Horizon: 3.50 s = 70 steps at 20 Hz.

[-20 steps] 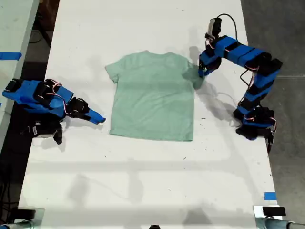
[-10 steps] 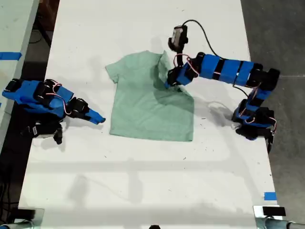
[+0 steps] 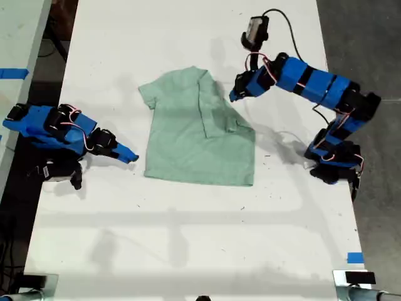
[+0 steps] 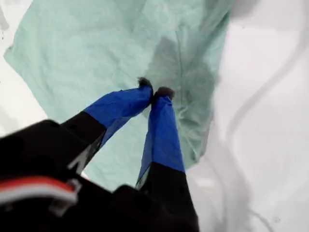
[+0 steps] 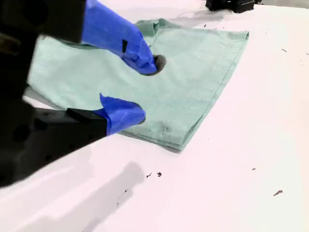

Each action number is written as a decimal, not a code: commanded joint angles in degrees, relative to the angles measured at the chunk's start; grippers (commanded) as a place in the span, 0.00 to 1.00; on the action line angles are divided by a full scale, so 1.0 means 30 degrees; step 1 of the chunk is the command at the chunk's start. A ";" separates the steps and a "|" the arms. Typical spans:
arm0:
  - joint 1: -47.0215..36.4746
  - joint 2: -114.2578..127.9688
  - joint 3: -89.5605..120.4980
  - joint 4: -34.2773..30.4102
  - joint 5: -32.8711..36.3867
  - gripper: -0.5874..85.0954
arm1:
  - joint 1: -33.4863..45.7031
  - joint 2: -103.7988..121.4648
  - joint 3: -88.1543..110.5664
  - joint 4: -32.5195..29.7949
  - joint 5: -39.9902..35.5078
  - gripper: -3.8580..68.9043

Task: Fold t shirt

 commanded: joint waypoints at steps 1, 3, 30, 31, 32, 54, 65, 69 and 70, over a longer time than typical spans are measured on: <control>0.0059 0.0146 -0.0088 0.0059 0.0088 0.16 | -0.1377 0.8555 0.6475 -0.0762 0.1084 0.07; 0.0059 0.0146 -0.0088 0.0059 0.0088 0.16 | -0.3984 1.4824 1.3184 -0.2432 0.3047 0.07; 0.0059 0.0176 -0.0088 0.0059 0.0088 0.16 | -0.4746 3.1348 2.9268 -0.0029 0.9492 0.08; 0.0059 0.0176 -0.0088 0.0059 0.0088 0.16 | -0.4805 3.1348 2.9268 -0.0029 0.9492 0.08; 0.0059 0.0176 -0.0088 0.0059 0.0088 0.16 | -0.4805 3.1348 2.9268 -0.0029 0.9492 0.08; 0.0059 0.0176 -0.0088 0.0059 0.0088 0.16 | -0.4834 3.1348 2.9268 -0.0029 0.9551 0.08; 0.0059 0.0176 -0.0088 0.0059 0.0088 0.16 | -0.4834 3.1348 2.9268 -0.0029 0.9551 0.08; 0.0059 0.0176 -0.0088 0.0059 0.0088 0.16 | -0.4834 3.1348 2.9268 -0.0029 0.9551 0.08; 0.0059 0.0176 -0.0088 0.0059 0.0088 0.16 | -0.4834 3.1348 2.9297 -0.0029 0.9551 0.08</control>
